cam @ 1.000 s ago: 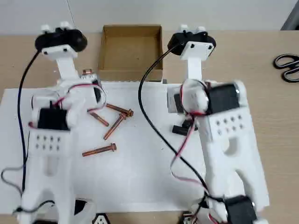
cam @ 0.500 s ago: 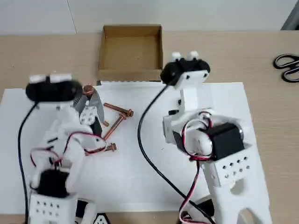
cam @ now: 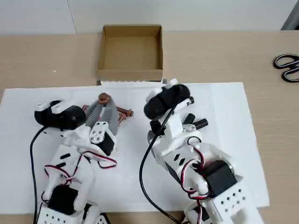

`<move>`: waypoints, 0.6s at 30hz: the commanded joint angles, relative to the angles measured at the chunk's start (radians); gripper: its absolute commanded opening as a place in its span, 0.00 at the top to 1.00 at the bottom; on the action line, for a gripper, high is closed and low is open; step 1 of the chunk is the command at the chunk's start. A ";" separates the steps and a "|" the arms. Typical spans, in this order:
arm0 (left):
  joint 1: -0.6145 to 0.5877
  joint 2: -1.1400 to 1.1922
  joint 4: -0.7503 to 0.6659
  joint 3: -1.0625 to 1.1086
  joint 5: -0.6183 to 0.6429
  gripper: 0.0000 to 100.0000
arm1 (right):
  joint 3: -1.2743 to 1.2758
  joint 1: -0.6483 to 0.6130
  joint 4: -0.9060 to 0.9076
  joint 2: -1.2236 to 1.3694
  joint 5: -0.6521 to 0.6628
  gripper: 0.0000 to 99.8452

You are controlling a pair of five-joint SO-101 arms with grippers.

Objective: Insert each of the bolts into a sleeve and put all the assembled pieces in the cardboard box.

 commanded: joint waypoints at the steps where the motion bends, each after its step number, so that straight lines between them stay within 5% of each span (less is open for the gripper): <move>1: 0.061 -0.021 -0.031 -0.004 0.100 0.99 | 0.057 -0.004 -0.105 -0.067 0.060 1.00; 18: 0.092 -0.034 -0.078 -0.012 0.221 0.99 | 0.362 -0.156 -0.130 -0.417 0.069 1.00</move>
